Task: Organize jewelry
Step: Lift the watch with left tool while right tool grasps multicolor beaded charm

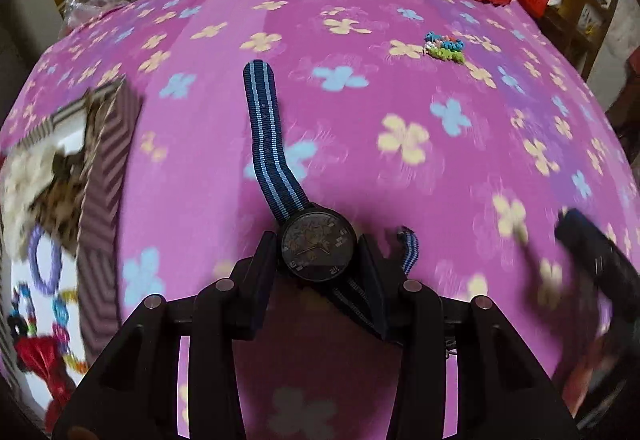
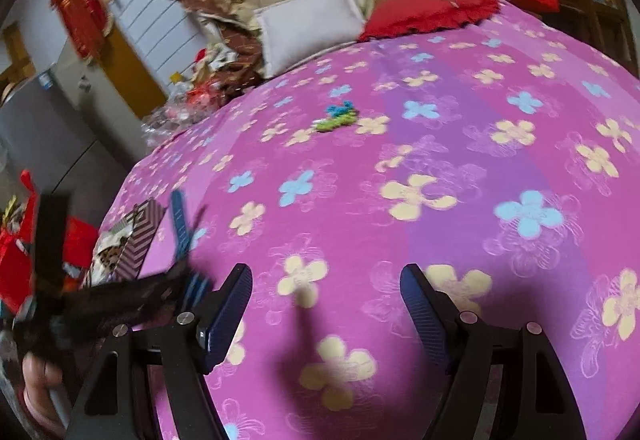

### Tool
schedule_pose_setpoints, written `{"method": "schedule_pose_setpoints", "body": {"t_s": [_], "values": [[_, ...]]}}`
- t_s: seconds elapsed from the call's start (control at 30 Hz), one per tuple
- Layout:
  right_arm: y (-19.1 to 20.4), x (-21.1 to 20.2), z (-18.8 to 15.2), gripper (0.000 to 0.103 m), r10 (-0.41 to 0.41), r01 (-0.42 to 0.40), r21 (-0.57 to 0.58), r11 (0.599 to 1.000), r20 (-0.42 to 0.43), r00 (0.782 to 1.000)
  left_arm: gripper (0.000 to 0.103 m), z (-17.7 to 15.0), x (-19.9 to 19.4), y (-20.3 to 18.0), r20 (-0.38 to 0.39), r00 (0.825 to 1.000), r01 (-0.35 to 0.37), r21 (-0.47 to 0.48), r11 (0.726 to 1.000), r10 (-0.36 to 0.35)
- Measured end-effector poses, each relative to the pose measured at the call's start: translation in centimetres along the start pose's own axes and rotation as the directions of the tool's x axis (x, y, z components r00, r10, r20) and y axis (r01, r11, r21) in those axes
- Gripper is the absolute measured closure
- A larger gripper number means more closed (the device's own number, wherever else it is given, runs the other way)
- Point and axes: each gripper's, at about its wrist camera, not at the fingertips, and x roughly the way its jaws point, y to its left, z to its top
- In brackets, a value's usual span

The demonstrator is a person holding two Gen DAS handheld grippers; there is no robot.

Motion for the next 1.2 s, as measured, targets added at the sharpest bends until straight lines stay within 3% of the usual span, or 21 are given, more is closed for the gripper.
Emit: {"method": "schedule_pose_setpoints", "body": {"t_s": [0.1,0.27,0.43,0.5,0.67,0.73,0.8,0.83,0.97,1.13,1.2], "values": [[-0.2,-0.6,-0.1,0.029,-0.077,0.077,-0.006,0.997,0.012,0.997,0.062,-1.0,-0.6,0.4,0.013,1.000,0.013,-0.003,1.000,-0.013],[1.4,-1.2,1.1,0.029,-0.230,0.229,-0.162,0.960,0.015,0.973,0.058,-1.6,-0.7,0.5,0.049,0.998,0.024,0.017,1.000,-0.025],[1.6,1.9,5.8,0.029,-0.267,0.251,-0.186,0.950,-0.067,0.961,0.052,-2.6,-1.0,1.1,0.111,0.992,0.059,0.020,0.998,-0.061],[1.8,4.1,7.9,0.029,-0.270,0.250,-0.184,0.951,-0.096,0.958,0.045,-3.3,-1.3,1.6,0.130,0.987,0.094,0.018,0.995,-0.096],[3.4,9.7,12.4,0.029,-0.281,0.258,-0.172,0.951,-0.124,0.952,0.045,-3.8,-1.8,2.5,0.142,0.977,0.162,-0.011,0.987,-0.159],[4.4,11.5,13.4,0.029,-0.300,0.273,-0.201,0.941,-0.117,0.947,0.049,-3.7,-1.9,2.7,0.133,0.976,0.177,-0.027,0.984,-0.172],[5.1,13.3,14.1,0.029,-0.316,0.283,-0.225,0.932,-0.122,0.941,0.069,-3.8,-2.0,2.9,0.135,0.976,0.178,-0.041,0.983,-0.171],[5.4,14.2,14.5,0.031,-0.333,0.298,-0.236,0.925,-0.122,0.935,0.069,-3.8,-2.0,3.1,0.134,0.976,0.180,-0.046,0.983,-0.173],[5.5,16.5,15.3,0.042,-0.374,0.333,-0.249,0.909,-0.138,0.917,0.069,-3.9,-2.1,3.0,0.138,0.975,0.184,-0.043,0.982,-0.177],[5.7,17.0,15.2,0.081,-0.403,0.350,-0.267,0.898,-0.180,0.897,0.069,-4.1,-2.0,2.9,0.149,0.974,0.179,-0.042,0.983,-0.171],[6.0,16.4,15.1,0.086,-0.408,0.346,-0.276,0.897,-0.214,0.888,0.072,-4.1,-2.0,3.4,0.145,0.971,0.200,-0.064,0.978,-0.189]]}}
